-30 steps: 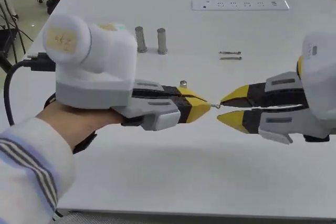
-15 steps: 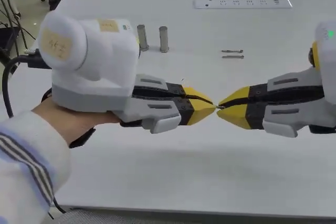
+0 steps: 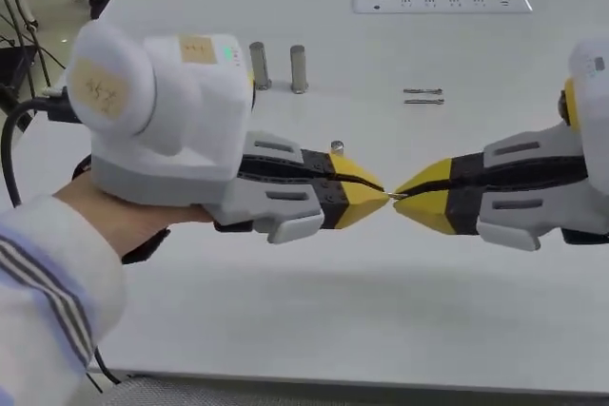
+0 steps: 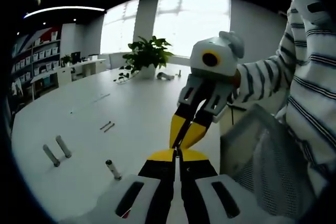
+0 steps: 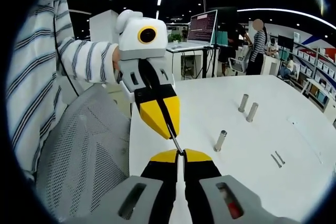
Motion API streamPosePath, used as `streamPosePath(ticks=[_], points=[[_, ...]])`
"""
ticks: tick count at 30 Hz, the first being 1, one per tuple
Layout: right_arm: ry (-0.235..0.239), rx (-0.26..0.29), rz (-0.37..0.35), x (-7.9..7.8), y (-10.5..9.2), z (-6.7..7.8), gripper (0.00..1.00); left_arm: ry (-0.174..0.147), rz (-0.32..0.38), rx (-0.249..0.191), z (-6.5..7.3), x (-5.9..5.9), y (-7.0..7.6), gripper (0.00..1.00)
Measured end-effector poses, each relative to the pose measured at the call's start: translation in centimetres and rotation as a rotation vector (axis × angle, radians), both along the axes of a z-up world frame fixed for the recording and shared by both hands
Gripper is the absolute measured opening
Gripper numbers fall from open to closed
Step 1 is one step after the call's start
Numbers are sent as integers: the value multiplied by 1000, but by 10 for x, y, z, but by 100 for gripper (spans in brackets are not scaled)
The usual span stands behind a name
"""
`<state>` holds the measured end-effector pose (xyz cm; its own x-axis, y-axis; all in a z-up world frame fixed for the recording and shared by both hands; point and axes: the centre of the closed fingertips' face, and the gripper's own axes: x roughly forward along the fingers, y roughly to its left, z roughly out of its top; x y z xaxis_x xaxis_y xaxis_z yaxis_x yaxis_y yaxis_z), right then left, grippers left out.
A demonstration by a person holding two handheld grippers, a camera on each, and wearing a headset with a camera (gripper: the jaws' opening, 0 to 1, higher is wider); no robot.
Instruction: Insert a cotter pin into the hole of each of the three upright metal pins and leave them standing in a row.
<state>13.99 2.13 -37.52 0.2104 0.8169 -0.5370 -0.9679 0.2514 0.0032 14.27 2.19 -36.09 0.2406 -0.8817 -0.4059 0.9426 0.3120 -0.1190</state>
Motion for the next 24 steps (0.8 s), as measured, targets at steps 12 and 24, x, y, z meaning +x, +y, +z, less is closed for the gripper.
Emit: streamPosePath(ticks=[12,24], points=[[10,-21,79,-12,1,2,0,28,-33,19,-8,-6,4,0],[-5,-49,103,-11,0,4,0,35,-25,55,-16,-4,16,1]])
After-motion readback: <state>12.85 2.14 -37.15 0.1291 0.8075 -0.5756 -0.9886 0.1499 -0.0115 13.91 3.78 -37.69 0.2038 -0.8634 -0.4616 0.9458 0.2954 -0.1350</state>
